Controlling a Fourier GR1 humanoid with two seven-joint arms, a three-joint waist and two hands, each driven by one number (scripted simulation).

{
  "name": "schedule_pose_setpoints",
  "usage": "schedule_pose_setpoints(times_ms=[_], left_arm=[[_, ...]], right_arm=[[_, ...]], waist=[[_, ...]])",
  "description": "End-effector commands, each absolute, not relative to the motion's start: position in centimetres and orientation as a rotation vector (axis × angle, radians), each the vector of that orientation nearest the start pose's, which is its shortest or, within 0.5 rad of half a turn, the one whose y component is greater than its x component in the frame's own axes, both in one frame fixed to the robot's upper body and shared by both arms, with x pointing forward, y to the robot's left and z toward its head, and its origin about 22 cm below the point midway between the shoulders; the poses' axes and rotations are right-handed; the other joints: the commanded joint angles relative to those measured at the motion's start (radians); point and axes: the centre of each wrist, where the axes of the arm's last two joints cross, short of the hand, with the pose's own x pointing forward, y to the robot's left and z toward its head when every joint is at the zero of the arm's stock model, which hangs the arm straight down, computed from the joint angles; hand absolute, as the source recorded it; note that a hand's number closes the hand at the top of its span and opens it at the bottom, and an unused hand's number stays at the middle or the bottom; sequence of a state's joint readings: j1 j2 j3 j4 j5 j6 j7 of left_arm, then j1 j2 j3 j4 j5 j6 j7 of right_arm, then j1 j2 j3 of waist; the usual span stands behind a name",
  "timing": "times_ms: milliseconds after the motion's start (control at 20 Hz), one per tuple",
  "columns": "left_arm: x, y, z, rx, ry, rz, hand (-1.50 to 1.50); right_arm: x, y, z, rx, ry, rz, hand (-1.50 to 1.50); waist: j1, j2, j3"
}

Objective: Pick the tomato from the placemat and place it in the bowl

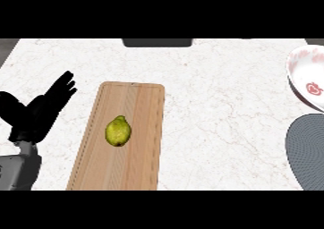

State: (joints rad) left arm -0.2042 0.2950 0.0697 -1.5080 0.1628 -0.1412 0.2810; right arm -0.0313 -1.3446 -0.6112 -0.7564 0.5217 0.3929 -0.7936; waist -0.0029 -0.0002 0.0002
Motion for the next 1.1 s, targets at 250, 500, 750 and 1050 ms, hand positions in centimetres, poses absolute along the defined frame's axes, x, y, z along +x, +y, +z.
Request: schedule_pose_setpoints(times_ms=[250, 500, 750, 1050], left_arm=[[30.5, 29.5, 7.5, 0.041, -1.423, -0.207, 0.0], [29.8, 28.7, 6.0, 0.033, -1.429, -0.238, 0.0], [29.8, 28.0, 6.2, 0.026, -1.427, -0.226, 0.0], [30.1, 27.2, 6.5, 0.002, -1.425, -0.237, 0.0]], right_arm=[[17.4, -60.5, 31.3, -0.888, -1.381, 0.888, 1.5], [21.4, -56.6, 32.2, -0.917, -1.425, 0.889, 1.5], [25.0, -53.8, 31.6, -0.918, -1.444, 0.84, 1.5], [29.6, -51.3, 31.1, -0.949, -1.411, 0.798, 1.5]], waist=[[0.01, 0.001, -0.001], [0.016, 0.002, -0.001], [0.02, 0.002, -0.001], [0.038, 0.008, -0.001]])
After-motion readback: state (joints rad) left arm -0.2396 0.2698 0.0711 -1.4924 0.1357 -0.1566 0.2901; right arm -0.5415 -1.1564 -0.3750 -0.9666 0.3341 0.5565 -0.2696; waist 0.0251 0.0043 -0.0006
